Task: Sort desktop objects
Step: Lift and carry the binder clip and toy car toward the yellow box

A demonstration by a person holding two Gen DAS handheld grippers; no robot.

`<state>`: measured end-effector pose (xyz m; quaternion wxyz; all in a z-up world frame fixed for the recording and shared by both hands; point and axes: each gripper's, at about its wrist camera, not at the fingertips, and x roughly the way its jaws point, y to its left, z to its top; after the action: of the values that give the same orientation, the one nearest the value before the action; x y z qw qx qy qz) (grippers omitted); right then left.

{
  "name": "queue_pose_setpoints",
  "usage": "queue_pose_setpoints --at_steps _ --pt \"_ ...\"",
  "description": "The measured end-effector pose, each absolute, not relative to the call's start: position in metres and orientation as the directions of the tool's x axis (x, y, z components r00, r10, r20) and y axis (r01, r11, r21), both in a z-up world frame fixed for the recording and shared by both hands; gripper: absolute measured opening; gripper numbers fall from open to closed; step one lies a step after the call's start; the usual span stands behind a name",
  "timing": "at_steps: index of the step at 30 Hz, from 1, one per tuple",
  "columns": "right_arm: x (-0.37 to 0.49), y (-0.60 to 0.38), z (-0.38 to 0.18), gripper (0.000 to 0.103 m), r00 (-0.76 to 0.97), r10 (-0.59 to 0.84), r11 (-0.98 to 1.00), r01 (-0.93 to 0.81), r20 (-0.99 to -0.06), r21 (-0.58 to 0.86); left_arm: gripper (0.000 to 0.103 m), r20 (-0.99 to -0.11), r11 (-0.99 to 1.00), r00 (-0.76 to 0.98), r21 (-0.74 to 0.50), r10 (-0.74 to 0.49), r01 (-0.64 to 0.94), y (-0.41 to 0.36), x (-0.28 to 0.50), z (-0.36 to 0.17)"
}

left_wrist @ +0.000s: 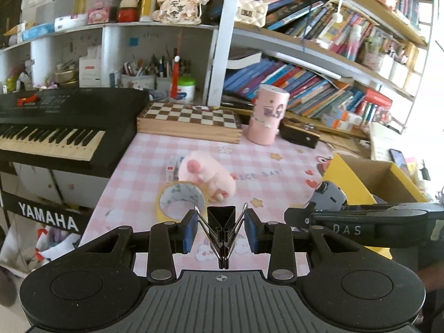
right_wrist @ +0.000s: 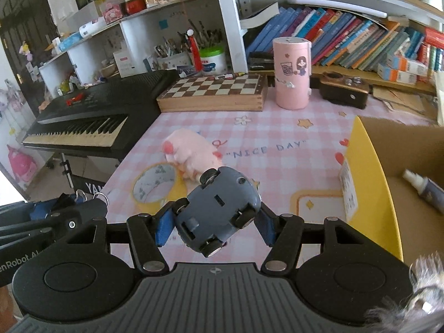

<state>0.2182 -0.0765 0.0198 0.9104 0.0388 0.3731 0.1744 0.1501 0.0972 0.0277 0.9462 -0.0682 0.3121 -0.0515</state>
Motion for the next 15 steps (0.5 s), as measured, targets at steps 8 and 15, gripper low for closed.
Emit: queue_pose_setpoints --at_steps 8,15 --pt "0.160 -0.075 0.024 0.058 0.668 0.332 0.942 -0.269 -0.666 0.200 0.035 -0.570 0.979 0.801 -0.186 -0.181 0.089 0.100 0.103 0.032" --pt "0.111 -0.084 0.025 0.058 0.691 0.296 0.955 -0.222 -0.660 0.197 0.035 -0.570 0.974 0.793 -0.186 -0.213 0.128 0.097 0.066 0.032"
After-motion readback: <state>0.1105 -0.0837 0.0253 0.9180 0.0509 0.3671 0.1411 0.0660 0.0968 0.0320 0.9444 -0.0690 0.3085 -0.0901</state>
